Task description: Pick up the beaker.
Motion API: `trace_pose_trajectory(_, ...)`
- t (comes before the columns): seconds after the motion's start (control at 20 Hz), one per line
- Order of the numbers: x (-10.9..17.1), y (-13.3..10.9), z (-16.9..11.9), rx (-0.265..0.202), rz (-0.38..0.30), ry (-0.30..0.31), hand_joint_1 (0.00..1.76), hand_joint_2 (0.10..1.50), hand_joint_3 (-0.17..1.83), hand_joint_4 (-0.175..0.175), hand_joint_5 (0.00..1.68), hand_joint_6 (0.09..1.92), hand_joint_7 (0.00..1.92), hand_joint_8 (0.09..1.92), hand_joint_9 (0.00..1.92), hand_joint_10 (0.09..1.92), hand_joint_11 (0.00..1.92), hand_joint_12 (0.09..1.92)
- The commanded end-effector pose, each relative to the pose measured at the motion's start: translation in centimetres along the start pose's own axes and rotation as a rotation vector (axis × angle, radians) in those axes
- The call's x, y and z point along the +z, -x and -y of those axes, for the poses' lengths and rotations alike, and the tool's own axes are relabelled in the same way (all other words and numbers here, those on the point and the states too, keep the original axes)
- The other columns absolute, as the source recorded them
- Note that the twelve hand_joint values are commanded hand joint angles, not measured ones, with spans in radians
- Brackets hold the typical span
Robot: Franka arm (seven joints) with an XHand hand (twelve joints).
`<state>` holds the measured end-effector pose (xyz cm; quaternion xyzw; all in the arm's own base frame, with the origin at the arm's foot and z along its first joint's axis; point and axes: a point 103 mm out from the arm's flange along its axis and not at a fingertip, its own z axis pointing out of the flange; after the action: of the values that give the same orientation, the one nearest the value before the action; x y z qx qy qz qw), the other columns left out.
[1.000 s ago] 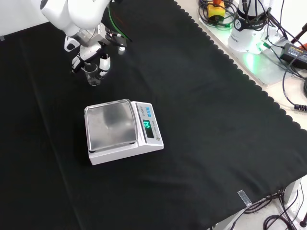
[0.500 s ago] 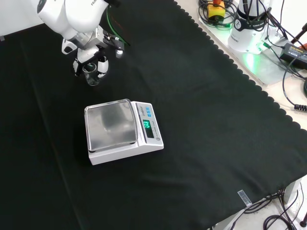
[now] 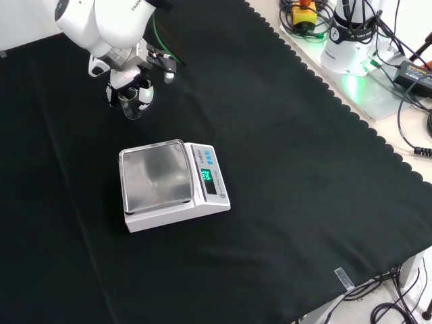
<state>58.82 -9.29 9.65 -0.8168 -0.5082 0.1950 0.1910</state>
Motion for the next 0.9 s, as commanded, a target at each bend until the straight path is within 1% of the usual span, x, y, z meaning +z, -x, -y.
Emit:
trace_pose_trajectory(0.05,-0.5,-0.1,0.2,-0.004,0.012,0.000,1.25,0.87,0.69,-0.175,0.72,0.34,0.68,0.83,1.01,0.64,1.11,0.91)
trace_pose_trajectory(0.2,-0.9,-0.3,0.6,-0.012,0.008,-0.007,1.28,0.86,0.71,-0.175,0.67,0.47,0.69,0.86,0.99,0.74,1.10,0.93)
trace_pose_trajectory(0.35,-1.5,-0.5,1.1,-0.018,0.016,-0.010,1.28,0.86,0.72,-0.175,0.65,0.51,0.69,0.87,0.99,0.77,1.10,0.93)
trace_pose_trajectory(0.65,-2.1,-1.1,1.9,-0.028,0.019,0.000,1.27,0.85,0.73,-0.175,0.64,0.54,0.69,0.87,0.99,0.78,1.10,0.94)
trace_pose_trajectory(0.75,-2.7,-1.3,2.9,-0.027,0.021,0.008,1.26,0.84,0.74,-0.175,0.63,0.54,0.70,0.87,0.99,0.78,1.11,0.94)
trace_pose_trajectory(0.9,-4.2,-2.0,4.5,-0.028,0.039,0.007,1.25,0.83,0.76,-0.175,0.62,0.55,0.70,0.86,0.99,0.77,1.12,0.93)
